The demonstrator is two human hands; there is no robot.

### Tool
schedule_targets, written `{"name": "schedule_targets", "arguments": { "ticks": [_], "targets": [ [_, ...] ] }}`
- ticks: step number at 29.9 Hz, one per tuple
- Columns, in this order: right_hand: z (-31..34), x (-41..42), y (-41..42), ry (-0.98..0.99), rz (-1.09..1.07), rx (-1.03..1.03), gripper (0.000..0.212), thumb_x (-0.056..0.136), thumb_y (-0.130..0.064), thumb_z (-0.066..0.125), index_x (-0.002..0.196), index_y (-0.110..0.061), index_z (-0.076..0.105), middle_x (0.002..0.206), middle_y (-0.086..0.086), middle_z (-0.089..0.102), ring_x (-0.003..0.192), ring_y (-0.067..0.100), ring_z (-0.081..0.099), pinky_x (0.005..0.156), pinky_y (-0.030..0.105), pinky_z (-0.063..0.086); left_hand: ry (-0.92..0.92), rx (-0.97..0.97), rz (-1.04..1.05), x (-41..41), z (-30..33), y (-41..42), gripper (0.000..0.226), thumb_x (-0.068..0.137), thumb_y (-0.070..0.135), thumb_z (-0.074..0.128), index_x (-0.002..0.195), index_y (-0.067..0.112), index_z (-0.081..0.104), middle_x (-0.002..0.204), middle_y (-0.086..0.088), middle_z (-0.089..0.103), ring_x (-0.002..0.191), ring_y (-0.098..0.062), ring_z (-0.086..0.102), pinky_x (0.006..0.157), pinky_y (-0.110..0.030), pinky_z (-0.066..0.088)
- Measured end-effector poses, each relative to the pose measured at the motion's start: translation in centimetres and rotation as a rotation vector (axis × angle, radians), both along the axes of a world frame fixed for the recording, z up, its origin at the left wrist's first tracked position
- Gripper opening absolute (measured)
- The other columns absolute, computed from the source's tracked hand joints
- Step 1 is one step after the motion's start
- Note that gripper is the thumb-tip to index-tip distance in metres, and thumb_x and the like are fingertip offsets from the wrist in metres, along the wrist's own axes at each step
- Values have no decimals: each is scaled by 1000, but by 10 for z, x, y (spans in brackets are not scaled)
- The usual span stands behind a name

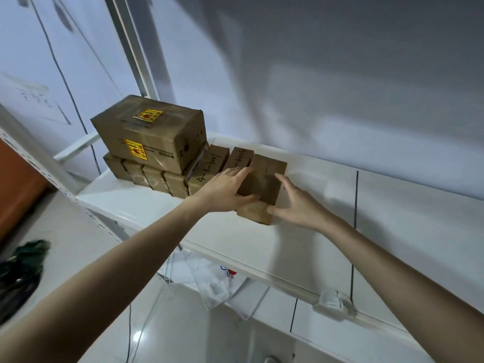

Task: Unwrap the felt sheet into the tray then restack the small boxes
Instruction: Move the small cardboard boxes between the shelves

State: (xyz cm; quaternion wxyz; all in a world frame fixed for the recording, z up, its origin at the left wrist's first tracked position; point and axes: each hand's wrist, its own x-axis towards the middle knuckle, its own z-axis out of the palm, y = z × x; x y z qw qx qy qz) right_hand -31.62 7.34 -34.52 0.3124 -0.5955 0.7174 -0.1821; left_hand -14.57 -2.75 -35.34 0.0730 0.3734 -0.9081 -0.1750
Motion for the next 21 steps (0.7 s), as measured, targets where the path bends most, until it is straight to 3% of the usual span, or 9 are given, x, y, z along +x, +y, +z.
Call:
{"name": "schedule_targets", "arguments": {
  "ticks": [3,7,10,13,15,21],
  "targets": [
    [-6,3,-5,-117,-34,47,90,83,-34,65,150,-25,6,148,9,41,134,24,42,101,29,38,46,51,11,-4,-2,4,71,85,49,58,143,19,31,144,-4,45,136,-25,33,109,-37,32],
    [-4,5,-4,-261,-104,2,91,83,-34,65,150,-28,4,144,2,45,126,17,48,98,23,38,202,220,26,-3,6,7,66,84,45,62,139,22,35,132,-4,50,120,-18,48,93,-24,41],
    [6,2,3,-302,-143,-93,90,82,-35,66,150,-25,7,149,2,38,134,17,40,102,23,33,304,277,3,0,18,12,68,82,48,61,139,21,35,133,-3,46,125,-14,46,105,-30,40],
    [24,1,14,-313,-187,-172,101,66,-58,67,147,-32,12,146,2,38,135,18,38,109,32,35,457,324,-38,-1,38,29,62,83,42,58,136,17,38,133,-7,46,124,-13,49,106,-37,43],
    [38,0,23,-314,-227,-215,108,53,-70,67,143,-37,16,139,1,42,130,15,42,106,37,41,534,329,-71,-3,52,44,55,85,35,55,133,15,40,134,-8,48,125,-15,50,105,-38,43],
    [71,3,70,-221,-285,-318,112,59,-56,73,146,-38,4,134,0,40,123,13,42,94,28,40,594,285,-248,5,89,103,46,88,27,51,132,14,40,134,-5,46,127,-13,46,106,-32,43]
  ]
}}
